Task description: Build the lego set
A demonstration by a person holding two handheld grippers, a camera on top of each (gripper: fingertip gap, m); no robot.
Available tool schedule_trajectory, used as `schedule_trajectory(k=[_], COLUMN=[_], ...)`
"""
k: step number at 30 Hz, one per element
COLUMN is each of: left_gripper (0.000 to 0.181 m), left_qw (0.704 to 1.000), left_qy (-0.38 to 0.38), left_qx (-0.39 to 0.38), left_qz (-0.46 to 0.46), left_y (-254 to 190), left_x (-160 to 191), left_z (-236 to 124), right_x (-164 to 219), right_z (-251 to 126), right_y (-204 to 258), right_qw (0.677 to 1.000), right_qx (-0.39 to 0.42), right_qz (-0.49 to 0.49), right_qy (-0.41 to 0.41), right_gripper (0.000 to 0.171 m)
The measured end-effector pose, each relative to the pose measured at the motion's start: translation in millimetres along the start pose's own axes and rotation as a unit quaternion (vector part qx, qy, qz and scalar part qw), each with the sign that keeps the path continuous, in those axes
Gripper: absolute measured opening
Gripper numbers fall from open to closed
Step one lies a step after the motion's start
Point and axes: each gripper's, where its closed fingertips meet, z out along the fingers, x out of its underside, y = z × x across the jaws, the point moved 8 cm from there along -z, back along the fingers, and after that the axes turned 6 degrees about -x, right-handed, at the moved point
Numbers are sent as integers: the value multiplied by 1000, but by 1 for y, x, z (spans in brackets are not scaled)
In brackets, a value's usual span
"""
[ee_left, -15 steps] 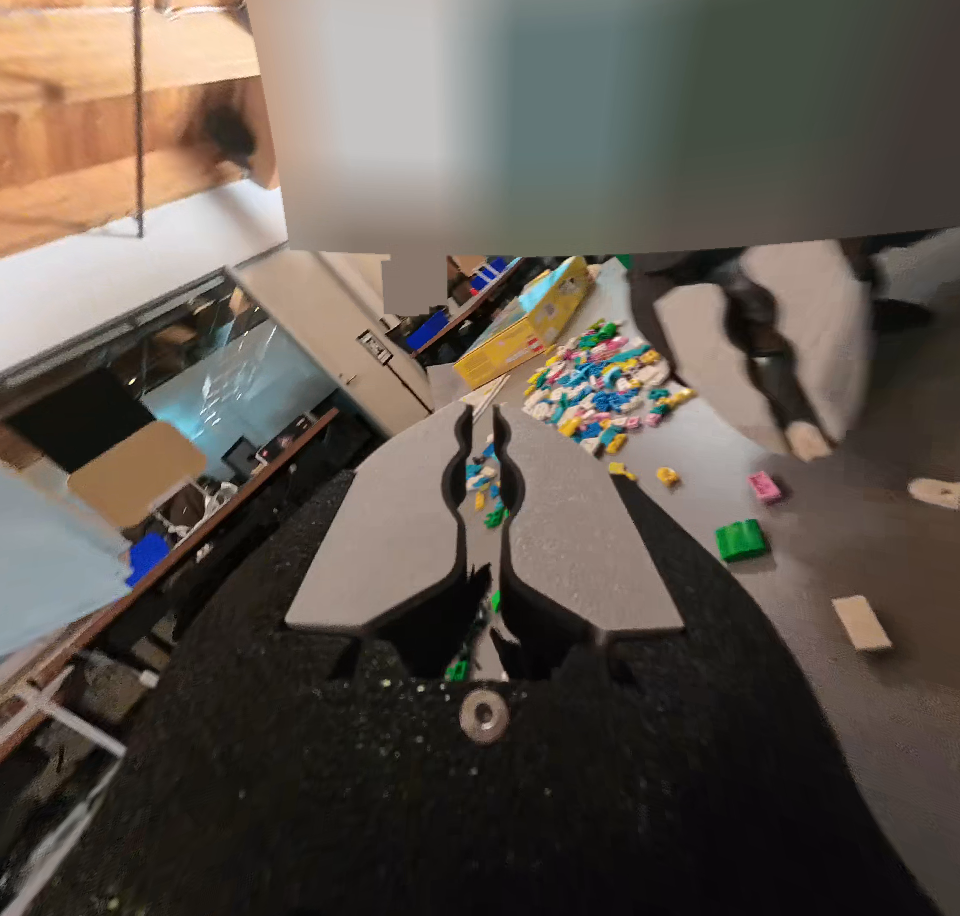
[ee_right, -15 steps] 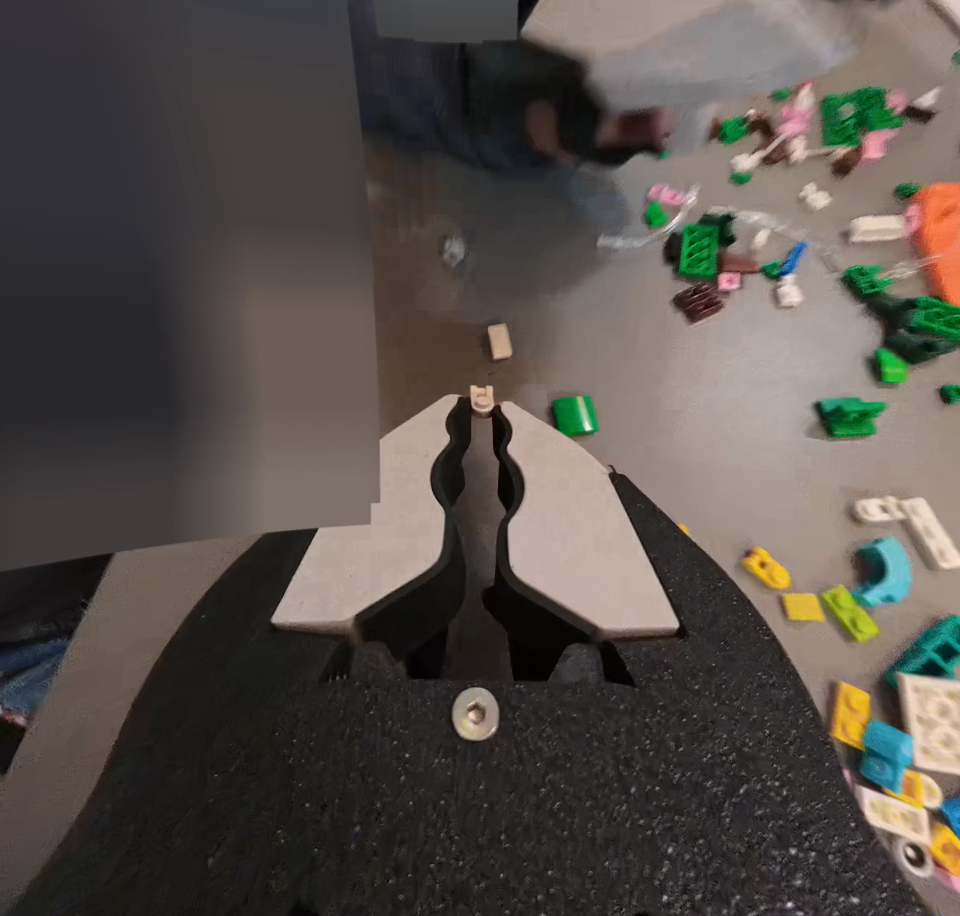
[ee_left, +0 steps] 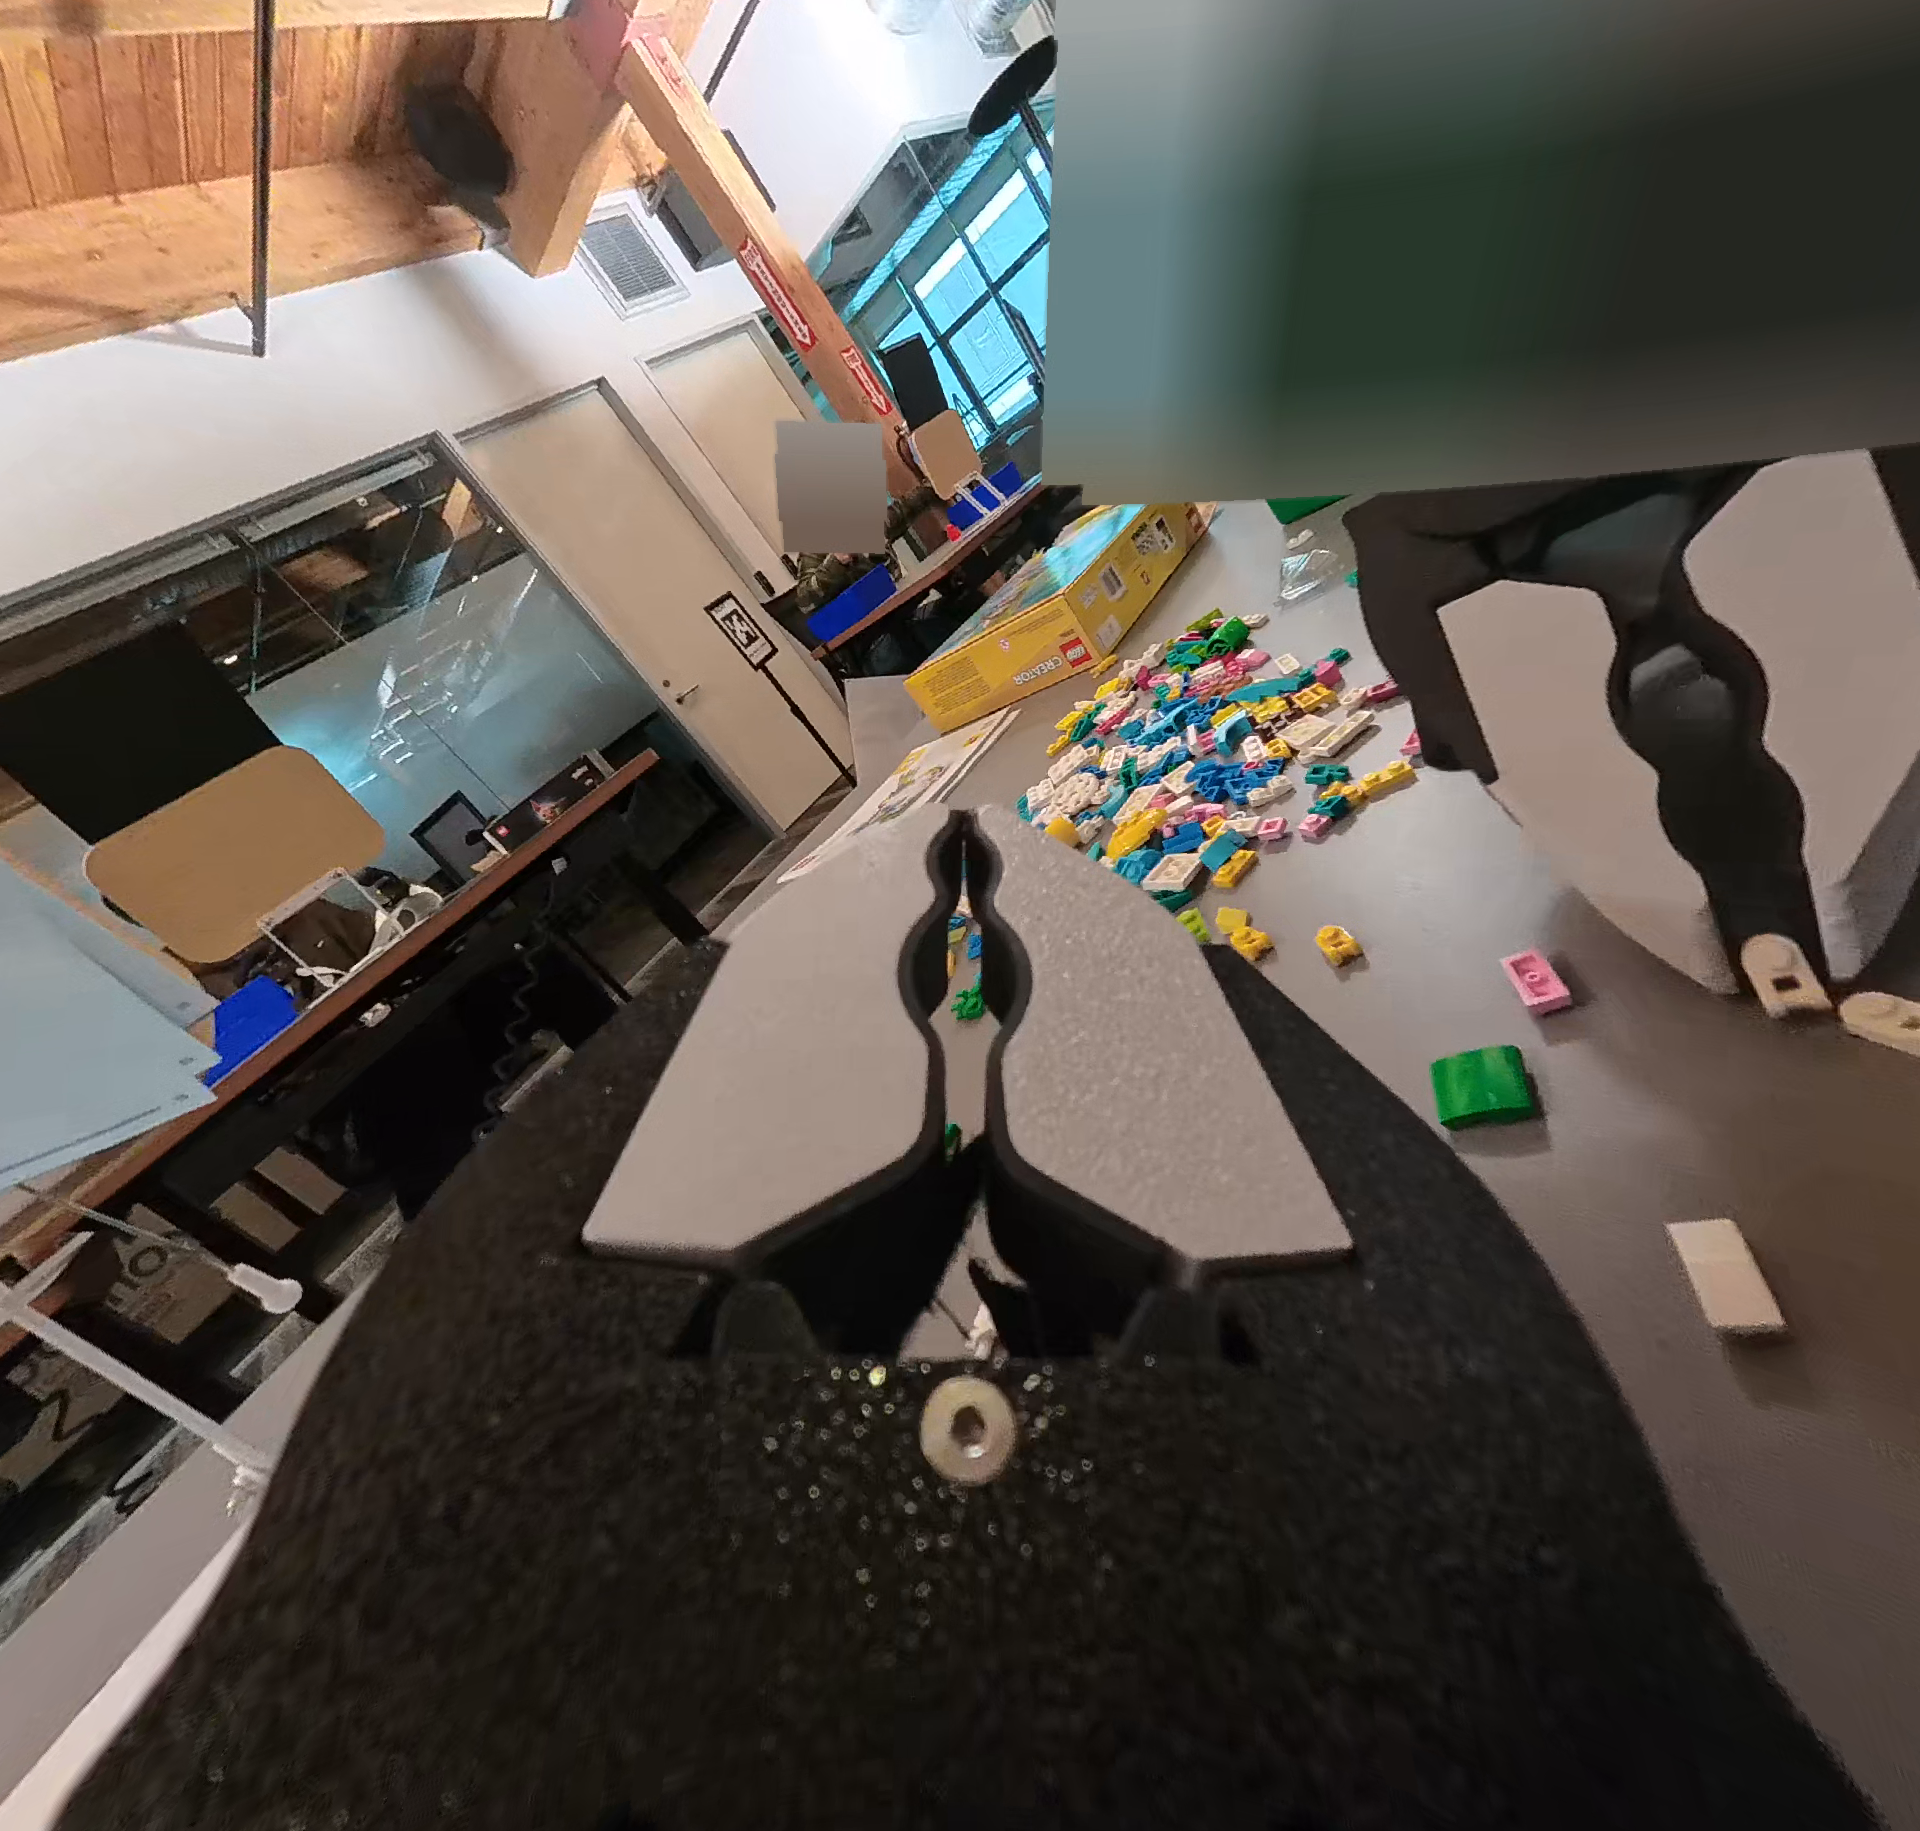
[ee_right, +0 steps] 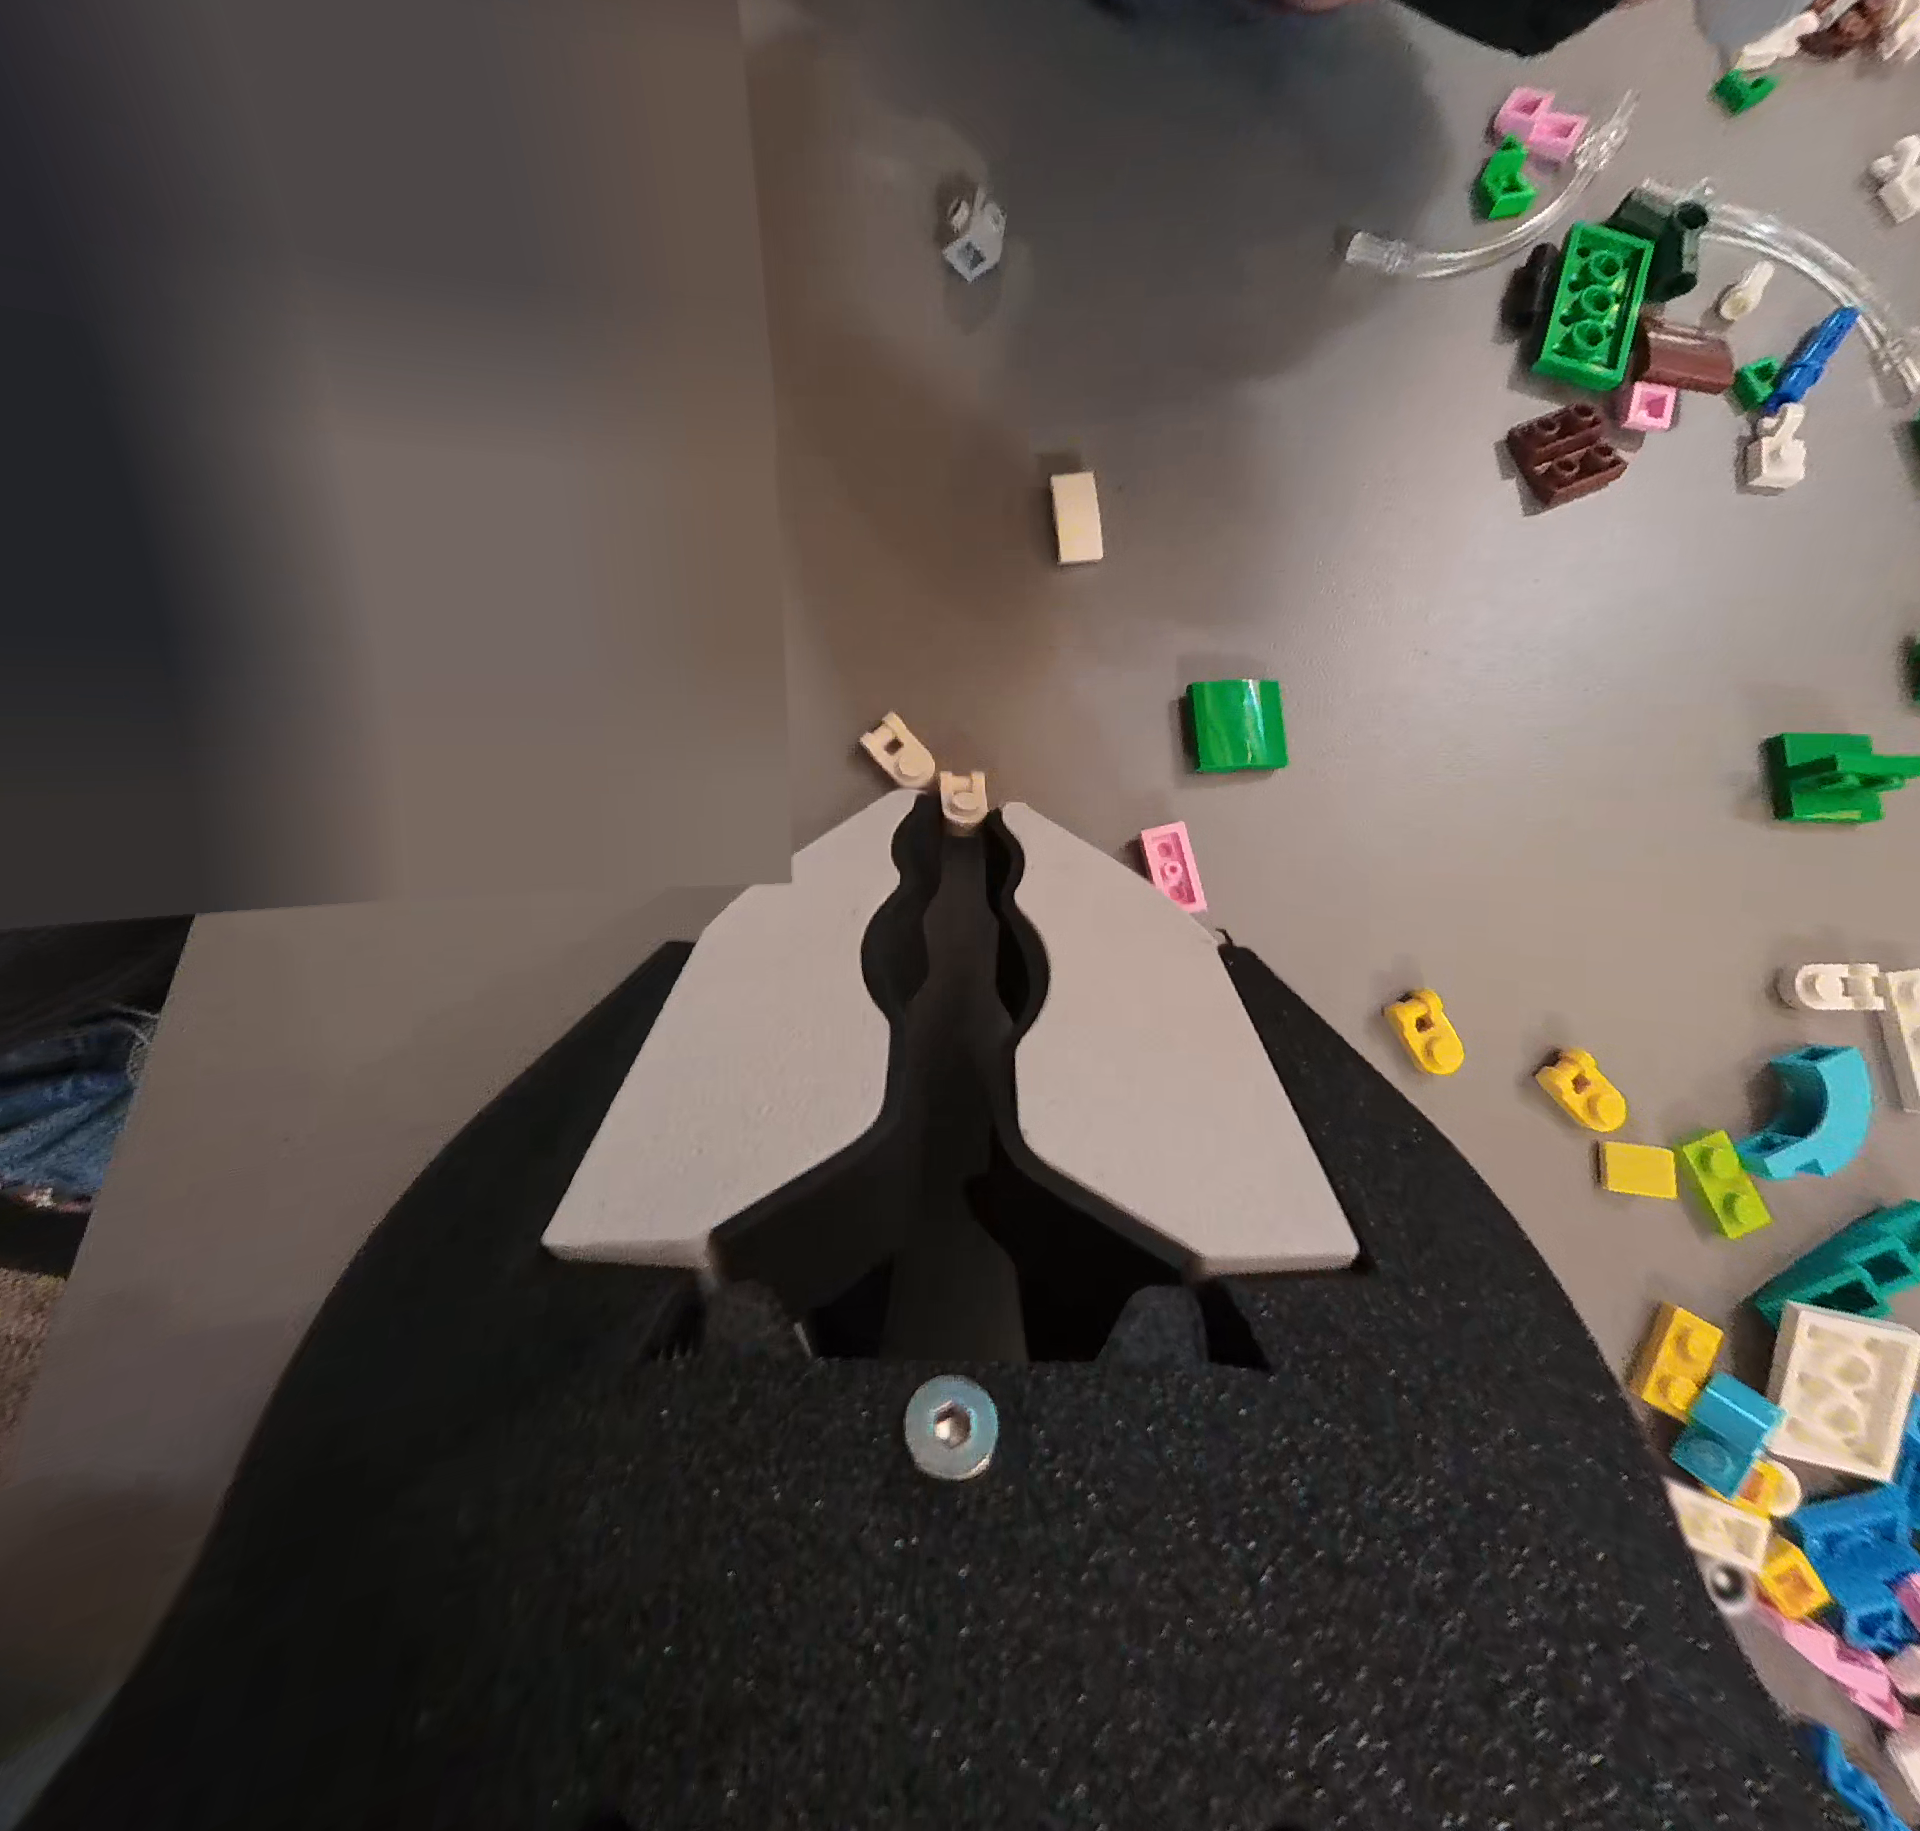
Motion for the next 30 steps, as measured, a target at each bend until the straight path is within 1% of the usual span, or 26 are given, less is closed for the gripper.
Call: schedule_trajectory(k=[3, 8, 10, 11, 13, 14, 15, 17, 22, 24, 27, 30], left_gripper=[0, 0, 0, 0, 0, 0, 0, 0, 0, 0, 0, 0], left_qw=[1000, 1000, 999, 999, 997, 997, 996, 996, 996, 996, 996, 997], left_qy=[1, 15, 22, 25, 30, 32, 34, 37, 37, 37, 38, 39], left_qx=[-2, -3, -10, -17, -28, -32, -33, -37, -37, -35, -30, -26], left_qz=[-6, -21, -36, -43, -59, -67, -72, -75, -70, -69, -69, -68], left_y=[1, 3, 6, 8, 11, 12, 13, 14, 14, 14, 13, 12], left_x=[0, 2, 3, 3, 4, 5, 6, 7, 6, 6, 6, 6], left_z=[0, 1, 1, 1, 1, 1, 2, 1, 1, 1, 2, 2], right_x=[0, 3, 3, 3, 2, 1, 1, -2, 0, 2, 5, 5], right_z=[-2, -11, -20, -27, -41, -45, -48, -43, -20, -18, -21, -20], right_y=[0, 1, -2, -7, -30, -44, -58, -76, -92, -96, -104, -111], right_qw=[1000, 999, 999, 999, 993, 987, 977, 970, 954, 943, 921, 909], right_qx=[-6, -7, 2, 23, 109, 144, 180, 179, 188, 212, 257, 271], right_qz=[1, 7, 17, 20, 48, 75, 114, 163, 230, 254, 289, 315], right_qy=[21, 49, 44, 37, 20, 6, -9, -23, 36, 41, 39, 21], right_gripper=[8, 18, 21, 21, 16, 16, 11, 11, 11, 9, 17, 20])
